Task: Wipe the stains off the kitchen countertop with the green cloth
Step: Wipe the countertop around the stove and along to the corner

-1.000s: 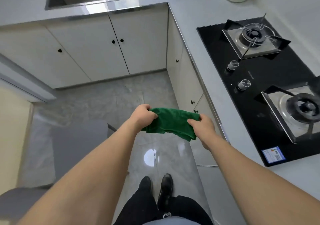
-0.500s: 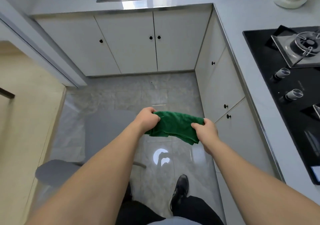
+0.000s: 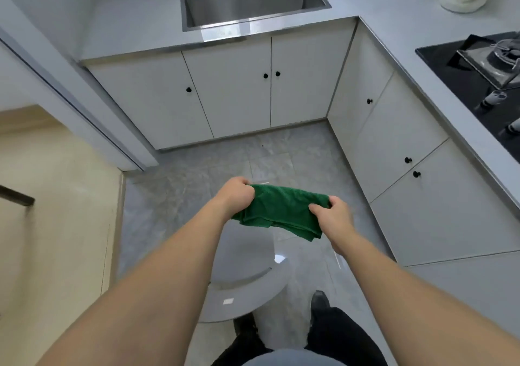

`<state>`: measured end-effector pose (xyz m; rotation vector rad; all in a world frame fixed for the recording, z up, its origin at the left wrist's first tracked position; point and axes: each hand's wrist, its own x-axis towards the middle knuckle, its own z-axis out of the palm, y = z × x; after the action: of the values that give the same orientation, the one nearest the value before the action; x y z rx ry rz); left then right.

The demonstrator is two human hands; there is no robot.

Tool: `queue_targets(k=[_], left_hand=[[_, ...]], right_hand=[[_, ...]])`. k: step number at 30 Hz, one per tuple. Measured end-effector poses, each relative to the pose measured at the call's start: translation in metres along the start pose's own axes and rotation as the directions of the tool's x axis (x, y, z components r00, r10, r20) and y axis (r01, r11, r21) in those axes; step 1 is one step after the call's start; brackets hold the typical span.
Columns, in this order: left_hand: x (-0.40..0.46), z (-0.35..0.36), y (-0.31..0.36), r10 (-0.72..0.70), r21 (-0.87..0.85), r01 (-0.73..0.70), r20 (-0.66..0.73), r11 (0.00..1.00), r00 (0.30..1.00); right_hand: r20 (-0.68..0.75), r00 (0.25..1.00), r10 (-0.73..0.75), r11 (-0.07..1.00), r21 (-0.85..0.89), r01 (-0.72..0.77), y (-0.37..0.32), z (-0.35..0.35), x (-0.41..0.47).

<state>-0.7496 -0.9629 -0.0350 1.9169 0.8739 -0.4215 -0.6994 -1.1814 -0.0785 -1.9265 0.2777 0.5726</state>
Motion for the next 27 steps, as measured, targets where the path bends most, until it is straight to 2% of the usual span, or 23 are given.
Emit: queue_targets(k=[2,7,18,22,27], left_hand=[[0.002,-0.022,-0.011,0.012,0.023,-0.012,0.005,1.000,1.000],[-0.005,-0.025,-0.015,0.017,-0.019,-0.016,0.015,1.000,1.000],[0.010,-0.109,-0.067,0.087,0.104,-0.095,0.072,0.990,0.994],[0.016,-0.149,-0.083,0.139,0.205,-0.157,0.101,0.966,0.985],[0.018,-0.181,-0.090,0.182,0.330,-0.214,0.126,0.920,0.975]], right_hand=[[-0.016,1.000,-0.005,1.000,0.016,0.005,-0.008,0.025,-0.014],[-0.008,1.000,0.007,1.000,0.015,-0.007,-0.014,0.030,-0.013],[-0.070,0.995,0.073,0.992,0.112,-0.065,-0.018,0.131,-0.047],[-0.147,0.985,0.089,0.982,0.178,-0.062,-0.025,0.180,-0.072],[-0.167,0.980,0.112,0.959,0.277,-0.063,-0.028,0.221,-0.104]])
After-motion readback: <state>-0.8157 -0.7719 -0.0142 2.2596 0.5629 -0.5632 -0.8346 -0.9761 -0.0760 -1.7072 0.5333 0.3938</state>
